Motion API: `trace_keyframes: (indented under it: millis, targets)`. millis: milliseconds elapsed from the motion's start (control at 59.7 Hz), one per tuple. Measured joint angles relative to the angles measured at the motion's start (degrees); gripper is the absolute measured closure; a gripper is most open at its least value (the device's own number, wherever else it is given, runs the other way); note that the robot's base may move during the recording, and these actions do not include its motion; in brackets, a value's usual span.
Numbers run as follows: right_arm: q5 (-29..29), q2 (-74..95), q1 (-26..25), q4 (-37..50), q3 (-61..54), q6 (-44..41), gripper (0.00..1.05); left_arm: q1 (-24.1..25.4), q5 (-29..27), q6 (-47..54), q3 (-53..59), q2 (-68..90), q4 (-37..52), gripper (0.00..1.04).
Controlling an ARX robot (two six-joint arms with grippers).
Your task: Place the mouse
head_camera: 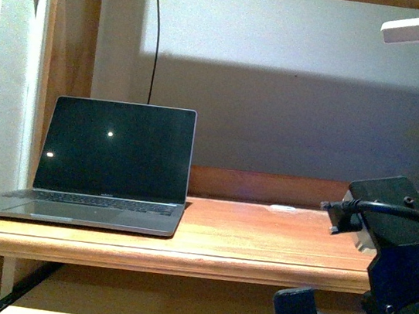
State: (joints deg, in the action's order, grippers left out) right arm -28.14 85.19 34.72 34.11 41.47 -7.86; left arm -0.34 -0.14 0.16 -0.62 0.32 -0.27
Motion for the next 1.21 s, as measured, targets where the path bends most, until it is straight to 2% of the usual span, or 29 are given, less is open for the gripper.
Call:
trace_keyframes:
  millis: [285, 301, 335, 603, 1155, 1205]
  targets:
    - [-0.5, 4.9, 1.2, -6.4, 5.6, 0.2, 0.07, 0.0, 0.0, 0.0, 0.0, 0.0, 0.0, 0.14]
    - [-0.7, 5.2, 1.3, -6.8, 6.0, 0.2, 0.07, 0.0, 0.0, 0.0, 0.0, 0.0, 0.0, 0.09]
    - [-0.9, 5.8, 1.4, -7.3, 6.6, 0.3, 0.07, 0.0, 0.0, 0.0, 0.0, 0.0, 0.0, 0.06]
    - [-2.6, 9.2, 1.3, -11.0, 10.5, 1.0, 0.07, 0.0, 0.0, 0.0, 0.0, 0.0, 0.0, 0.08]
    - [-1.3, 14.3, -0.7, -25.3, 20.8, 7.9, 0.07, 0.0, 0.0, 0.0, 0.0, 0.0, 0.0, 0.08]
    - [-1.2, 14.6, -1.0, -25.8, 21.3, 8.6, 0.11, 0.0, 0.0, 0.0, 0.0, 0.0, 0.0, 0.08]
